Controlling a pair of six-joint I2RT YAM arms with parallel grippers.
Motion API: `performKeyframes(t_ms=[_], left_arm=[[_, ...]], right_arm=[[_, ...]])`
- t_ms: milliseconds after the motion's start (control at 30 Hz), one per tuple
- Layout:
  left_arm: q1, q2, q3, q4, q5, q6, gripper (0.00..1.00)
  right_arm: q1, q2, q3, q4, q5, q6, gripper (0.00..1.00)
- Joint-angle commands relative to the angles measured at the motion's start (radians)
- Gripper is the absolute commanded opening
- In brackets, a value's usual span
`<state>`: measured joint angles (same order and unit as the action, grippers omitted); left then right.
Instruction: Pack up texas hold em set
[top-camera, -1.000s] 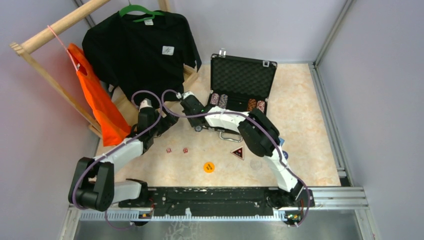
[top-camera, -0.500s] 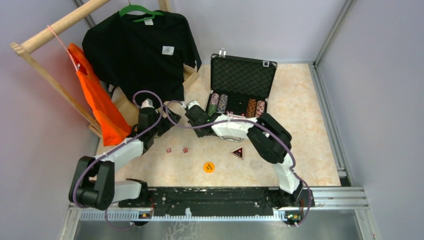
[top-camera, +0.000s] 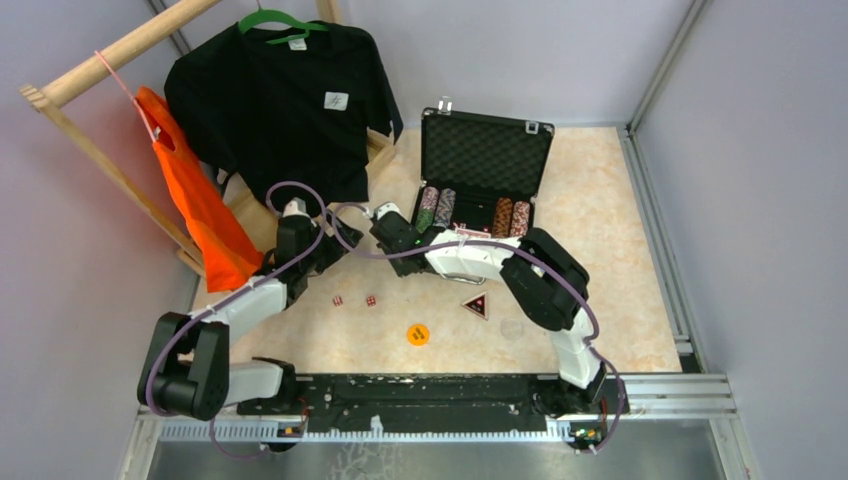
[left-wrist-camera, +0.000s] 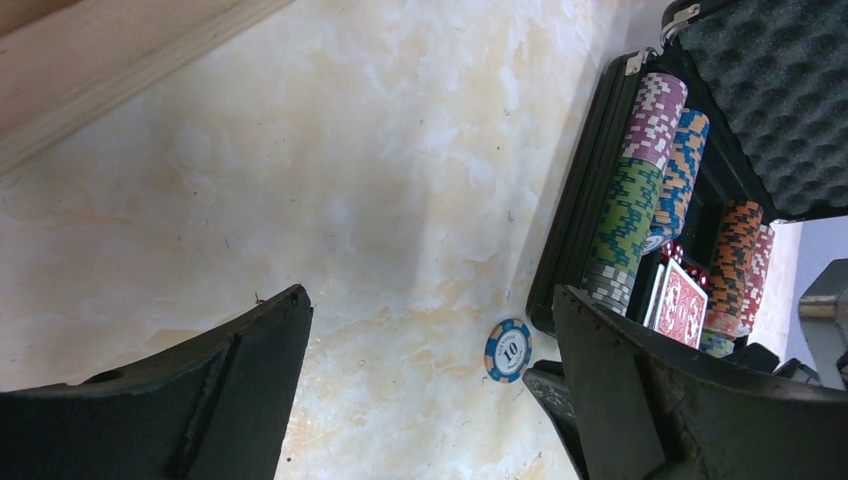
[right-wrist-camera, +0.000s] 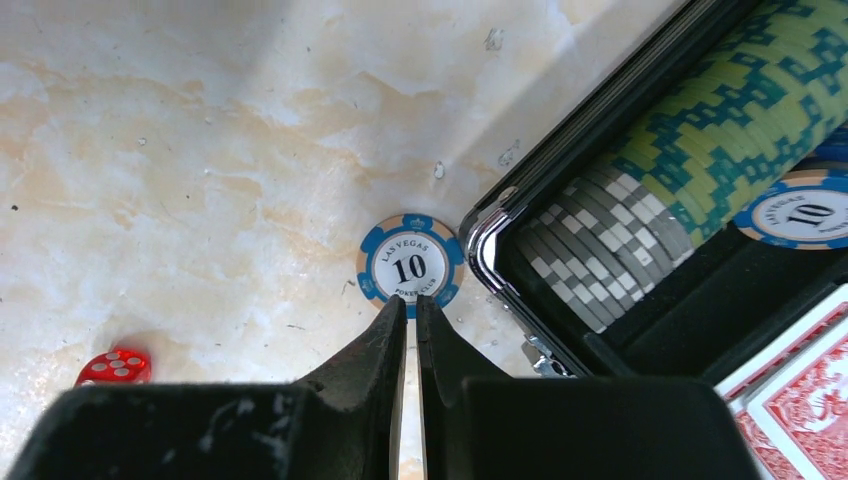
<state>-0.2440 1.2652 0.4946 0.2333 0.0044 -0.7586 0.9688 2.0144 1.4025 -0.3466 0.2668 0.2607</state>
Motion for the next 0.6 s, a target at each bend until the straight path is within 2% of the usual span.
performKeyframes(t_ms=[0, 267, 567], left_arm=[[0.003, 0.003, -0.008, 0.04, 0.02, 0.009, 0.95], [0.003, 0.0, -0.01, 0.038, 0.017, 0.016, 0.95], [0.003, 0.02, -0.01, 0.053, 0.047, 0.006, 0.95]], right_arm=[[0.008, -0.066, 0.069, 0.003, 0.041, -0.026, 0.09], [-0.005, 0.003, 0.088, 0.004, 0.012, -0.034, 0.09], [-0.003, -0.055, -0.082, 0.051, -0.009, 0.018, 0.09]])
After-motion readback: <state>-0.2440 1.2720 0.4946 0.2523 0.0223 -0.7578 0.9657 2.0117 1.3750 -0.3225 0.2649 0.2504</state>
